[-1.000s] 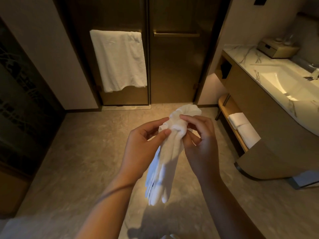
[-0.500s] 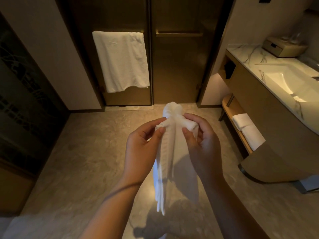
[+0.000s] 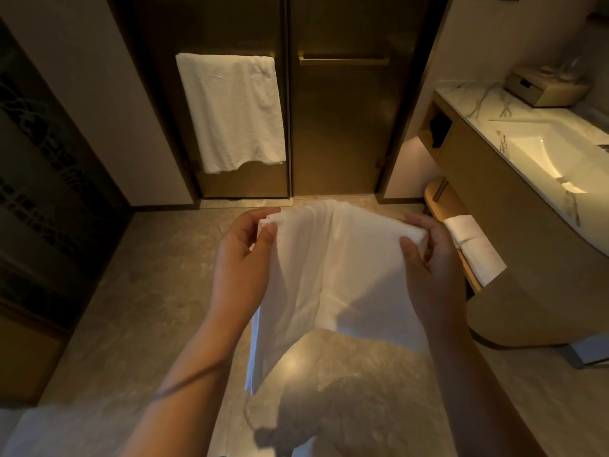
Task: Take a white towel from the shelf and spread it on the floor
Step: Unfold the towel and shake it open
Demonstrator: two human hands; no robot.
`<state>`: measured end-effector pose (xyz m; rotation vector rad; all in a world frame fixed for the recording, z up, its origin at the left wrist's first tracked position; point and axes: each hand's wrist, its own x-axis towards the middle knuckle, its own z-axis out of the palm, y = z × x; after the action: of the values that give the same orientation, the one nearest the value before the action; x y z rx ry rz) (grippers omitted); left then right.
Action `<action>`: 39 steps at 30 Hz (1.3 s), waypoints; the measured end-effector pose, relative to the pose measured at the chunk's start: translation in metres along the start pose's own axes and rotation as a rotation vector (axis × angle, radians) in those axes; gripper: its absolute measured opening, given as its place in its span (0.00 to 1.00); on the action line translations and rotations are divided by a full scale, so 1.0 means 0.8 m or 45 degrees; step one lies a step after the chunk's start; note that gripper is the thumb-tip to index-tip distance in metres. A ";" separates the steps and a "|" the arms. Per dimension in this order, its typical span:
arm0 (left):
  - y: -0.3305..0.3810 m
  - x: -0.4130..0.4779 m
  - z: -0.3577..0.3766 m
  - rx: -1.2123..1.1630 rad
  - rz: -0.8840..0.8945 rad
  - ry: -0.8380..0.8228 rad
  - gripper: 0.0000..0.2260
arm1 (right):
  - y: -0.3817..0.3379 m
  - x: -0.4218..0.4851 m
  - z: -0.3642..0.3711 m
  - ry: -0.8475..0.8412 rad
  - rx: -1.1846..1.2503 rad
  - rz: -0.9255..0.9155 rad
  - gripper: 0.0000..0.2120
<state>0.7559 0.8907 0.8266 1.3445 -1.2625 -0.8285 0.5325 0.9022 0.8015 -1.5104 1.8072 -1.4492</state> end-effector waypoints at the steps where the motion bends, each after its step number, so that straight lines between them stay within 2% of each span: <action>1: -0.002 0.001 0.001 0.029 0.002 0.002 0.10 | 0.000 0.001 0.000 0.003 -0.003 -0.001 0.13; 9: -0.038 0.023 -0.001 0.246 0.016 -0.024 0.10 | -0.004 0.006 -0.001 0.007 -0.066 -0.052 0.12; 14: -0.069 0.033 0.002 0.447 -0.013 -0.122 0.12 | -0.010 0.006 0.003 0.009 -0.119 -0.109 0.10; 20: -0.096 0.033 0.012 0.408 -0.098 -0.197 0.14 | -0.015 0.007 0.003 -0.002 -0.157 -0.162 0.09; 25: -0.073 0.032 0.037 0.404 0.123 -0.329 0.18 | -0.018 0.001 0.012 -0.207 -0.244 -0.247 0.12; 30: -0.059 0.019 0.066 0.548 0.302 -0.717 0.23 | -0.014 -0.002 0.013 -0.305 -0.278 -0.253 0.10; 35: -0.048 0.016 0.083 0.521 0.342 -0.760 0.23 | -0.013 -0.002 0.004 -0.319 -0.277 -0.236 0.08; 39: -0.046 0.014 0.089 0.515 0.337 -0.768 0.18 | -0.014 -0.004 -0.003 -0.326 -0.273 -0.210 0.09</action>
<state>0.6987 0.8588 0.7793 1.2294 -2.1227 -0.8474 0.5375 0.9070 0.8112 -1.8945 1.7596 -1.0953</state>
